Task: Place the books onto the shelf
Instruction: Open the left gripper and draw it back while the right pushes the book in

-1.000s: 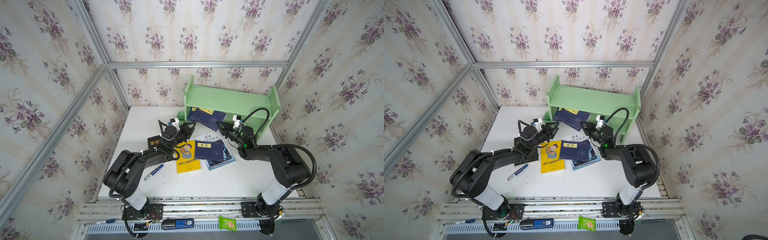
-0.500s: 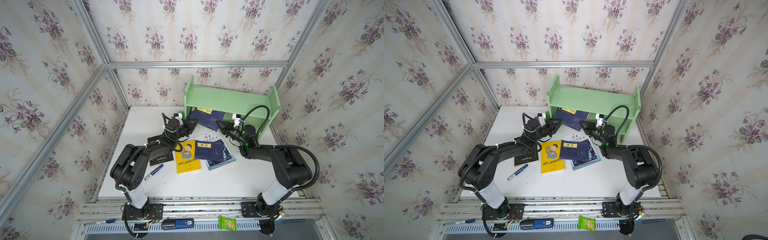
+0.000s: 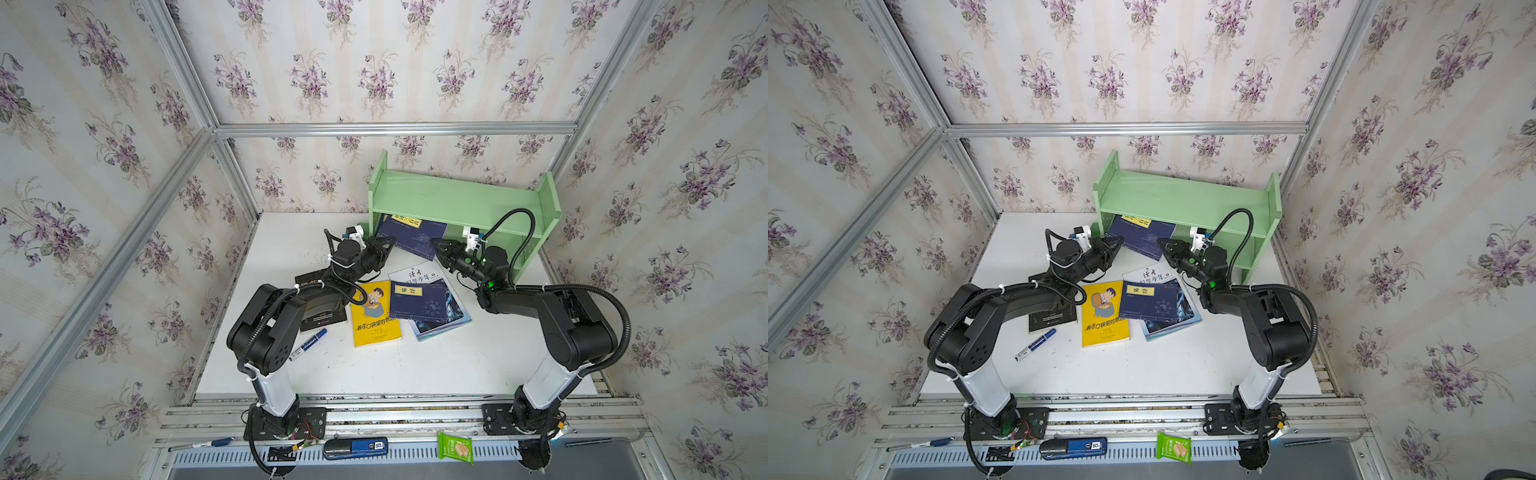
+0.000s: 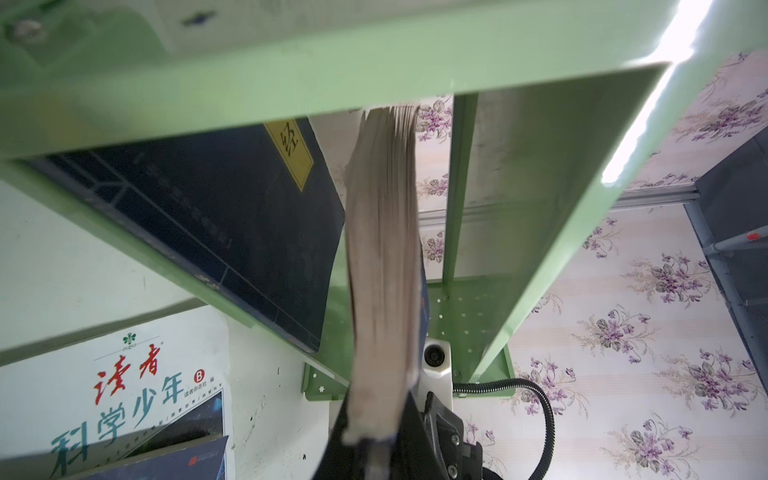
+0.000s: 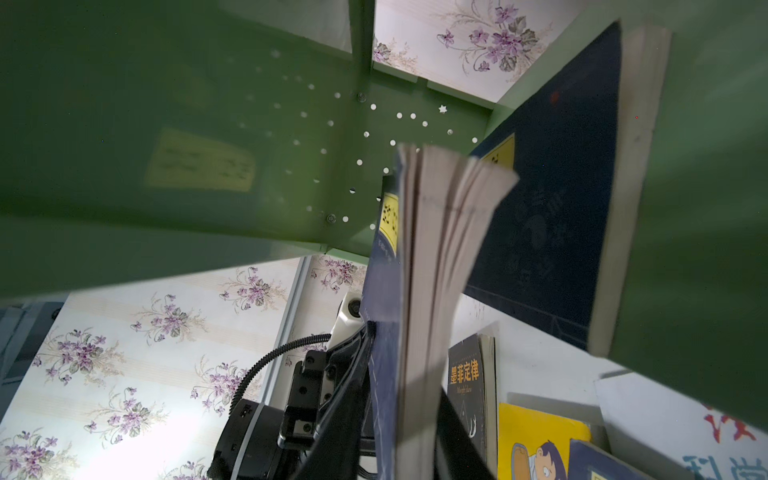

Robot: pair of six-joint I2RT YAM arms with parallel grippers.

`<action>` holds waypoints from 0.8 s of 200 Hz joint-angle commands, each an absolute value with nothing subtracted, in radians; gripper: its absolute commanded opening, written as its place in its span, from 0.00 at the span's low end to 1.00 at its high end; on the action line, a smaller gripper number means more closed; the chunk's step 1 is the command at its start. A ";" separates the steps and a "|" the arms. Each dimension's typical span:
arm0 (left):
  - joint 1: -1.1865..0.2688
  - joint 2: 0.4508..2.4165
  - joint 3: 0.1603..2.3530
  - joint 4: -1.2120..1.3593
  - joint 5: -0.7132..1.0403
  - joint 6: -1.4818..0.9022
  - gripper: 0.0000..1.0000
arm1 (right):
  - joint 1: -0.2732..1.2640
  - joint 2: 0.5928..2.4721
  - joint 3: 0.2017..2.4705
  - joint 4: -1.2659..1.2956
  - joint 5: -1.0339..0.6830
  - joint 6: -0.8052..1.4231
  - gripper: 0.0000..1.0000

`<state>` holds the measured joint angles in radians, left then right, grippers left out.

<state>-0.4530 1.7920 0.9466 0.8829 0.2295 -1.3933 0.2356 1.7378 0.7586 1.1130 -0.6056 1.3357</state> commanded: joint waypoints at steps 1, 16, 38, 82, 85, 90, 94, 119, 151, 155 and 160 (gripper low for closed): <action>-0.454 1.807 0.946 0.986 0.145 -1.405 0.04 | 0.239 1.742 0.761 1.159 -0.580 1.367 0.33; -0.456 1.827 0.952 1.014 0.139 -1.419 0.03 | 0.244 1.748 0.762 1.150 -0.573 1.369 0.34; -0.462 1.856 0.962 1.046 0.135 -1.438 0.03 | 0.254 1.763 0.773 1.141 -0.572 1.374 0.35; -0.469 1.868 0.976 1.046 0.127 -1.439 0.04 | 0.262 1.779 0.782 1.124 -0.556 1.370 0.35; -0.469 1.868 0.976 1.046 0.127 -1.439 0.04 | 0.261 1.778 0.782 1.122 -0.555 1.369 0.35; -0.469 1.867 0.975 1.045 0.127 -1.439 0.04 | 0.262 1.777 0.782 1.118 -0.552 1.366 0.34; -0.471 1.866 0.974 1.046 0.127 -1.439 0.04 | 0.262 1.776 0.784 1.114 -0.551 1.362 0.32; -0.475 1.861 0.973 1.046 0.121 -1.436 0.04 | 0.265 1.763 0.790 1.075 -0.543 1.340 0.29; -0.477 1.864 0.974 1.048 0.122 -1.437 0.05 | 0.270 1.753 0.793 1.048 -0.534 1.324 0.24; -0.477 1.865 0.973 1.049 0.123 -1.437 0.06 | 0.270 1.752 0.793 1.045 -0.532 1.322 0.22; -0.477 1.864 0.973 1.049 0.124 -1.439 0.07 | 0.270 1.751 0.793 1.044 -0.530 1.320 0.20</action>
<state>-0.4747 1.8675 0.9691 0.9863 0.1215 -1.4380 0.2684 1.7626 0.7780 1.0428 -0.5407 1.3418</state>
